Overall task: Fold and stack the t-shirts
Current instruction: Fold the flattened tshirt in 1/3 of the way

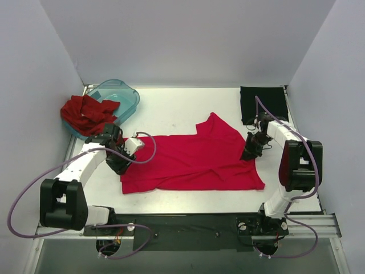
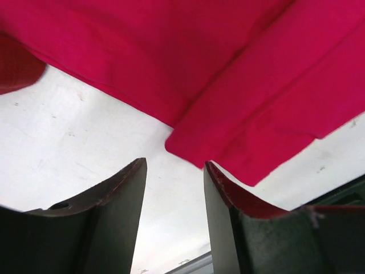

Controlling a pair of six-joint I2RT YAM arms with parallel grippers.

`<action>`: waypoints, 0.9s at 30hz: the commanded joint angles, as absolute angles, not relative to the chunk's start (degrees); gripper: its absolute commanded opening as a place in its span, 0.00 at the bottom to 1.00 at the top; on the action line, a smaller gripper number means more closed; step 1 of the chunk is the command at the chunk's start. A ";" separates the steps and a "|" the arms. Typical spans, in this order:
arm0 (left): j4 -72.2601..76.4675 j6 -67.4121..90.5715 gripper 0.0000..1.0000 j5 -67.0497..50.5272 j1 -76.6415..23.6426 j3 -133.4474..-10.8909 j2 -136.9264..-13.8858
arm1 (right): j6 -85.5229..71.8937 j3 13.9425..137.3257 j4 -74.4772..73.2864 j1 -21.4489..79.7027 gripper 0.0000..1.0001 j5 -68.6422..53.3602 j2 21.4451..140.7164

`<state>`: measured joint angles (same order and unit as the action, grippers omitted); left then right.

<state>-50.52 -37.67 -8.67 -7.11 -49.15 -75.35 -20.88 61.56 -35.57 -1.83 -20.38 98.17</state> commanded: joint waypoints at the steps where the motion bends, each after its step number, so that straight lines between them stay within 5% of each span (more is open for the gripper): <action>1: -45.35 -34.64 0.57 -6.60 -6.86 -55.61 -78.83 | -20.21 66.26 -36.91 -1.58 0.20 -16.88 100.28; 6: -52.61 -34.08 0.51 -11.13 -8.43 -62.04 -79.38 | -22.58 69.96 -41.03 -1.84 0.41 -6.89 97.57; 11: -63.80 -45.25 0.41 -16.53 -18.52 -56.45 -70.94 | -29.07 63.12 -45.18 -6.84 0.48 -2.81 85.81; 17: -58.37 -49.57 0.59 -10.56 -23.03 -42.99 -64.86 | -37.60 46.77 -43.78 -9.93 0.50 -5.71 71.30; 27: -47.74 -48.08 0.60 -8.53 -25.93 -34.11 -65.39 | -43.77 31.04 -34.11 -10.98 0.51 -5.11 73.03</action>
